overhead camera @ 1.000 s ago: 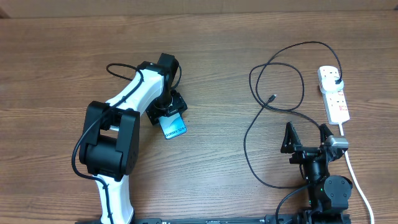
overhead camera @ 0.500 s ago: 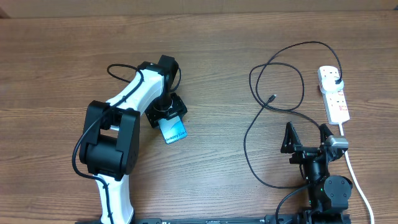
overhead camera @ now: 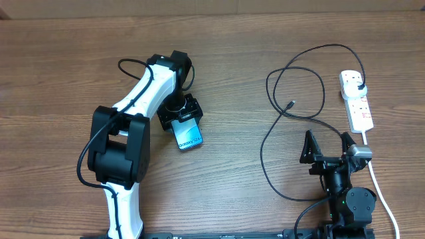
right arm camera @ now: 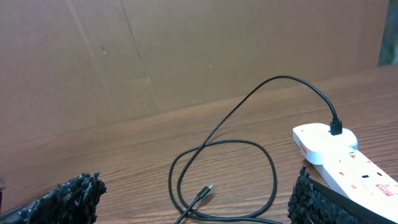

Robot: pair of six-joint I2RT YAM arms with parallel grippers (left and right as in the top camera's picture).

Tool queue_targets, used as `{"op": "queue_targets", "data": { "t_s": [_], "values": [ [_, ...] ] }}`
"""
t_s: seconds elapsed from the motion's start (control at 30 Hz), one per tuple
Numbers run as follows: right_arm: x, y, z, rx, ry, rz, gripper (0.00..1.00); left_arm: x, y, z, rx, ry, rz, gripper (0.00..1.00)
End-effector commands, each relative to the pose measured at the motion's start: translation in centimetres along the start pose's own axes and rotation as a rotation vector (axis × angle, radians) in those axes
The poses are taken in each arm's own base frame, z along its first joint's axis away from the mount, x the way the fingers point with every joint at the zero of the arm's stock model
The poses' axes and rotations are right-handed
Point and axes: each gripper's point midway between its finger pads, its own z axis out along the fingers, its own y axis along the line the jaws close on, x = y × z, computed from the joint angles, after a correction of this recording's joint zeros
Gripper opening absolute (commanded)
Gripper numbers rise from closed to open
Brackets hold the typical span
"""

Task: Plug charger to phone and switch on socket
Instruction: 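Lift the smartphone with the left gripper and tilt it upright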

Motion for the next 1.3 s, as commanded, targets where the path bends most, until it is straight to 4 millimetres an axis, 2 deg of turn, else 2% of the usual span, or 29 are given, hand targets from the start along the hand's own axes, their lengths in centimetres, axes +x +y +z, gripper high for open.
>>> {"op": "queue_targets", "data": {
  "t_s": [0.0, 0.57, 0.9, 1.27],
  "values": [
    [0.1, 0.0, 0.0, -0.002, -0.006, -0.005, 1.0, 0.8, -1.6, -0.7, 0.069, 0.036, 0.071, 0.69],
    [0.1, 0.0, 0.0, -0.002, -0.005, -0.005, 1.0, 3.3, -1.8, -0.9, 0.115, 0.15, 0.165, 0.69],
    [0.1, 0.0, 0.0, -0.002, -0.005, -0.005, 1.0, 5.5, -3.7, -1.8, 0.254, 0.258, 0.23, 0.66],
    [0.1, 0.0, 0.0, -0.002, -0.006, -0.005, 1.0, 8.3, -7.0, -4.2, 0.518, 0.396, 0.299, 0.67]
  ]
}}
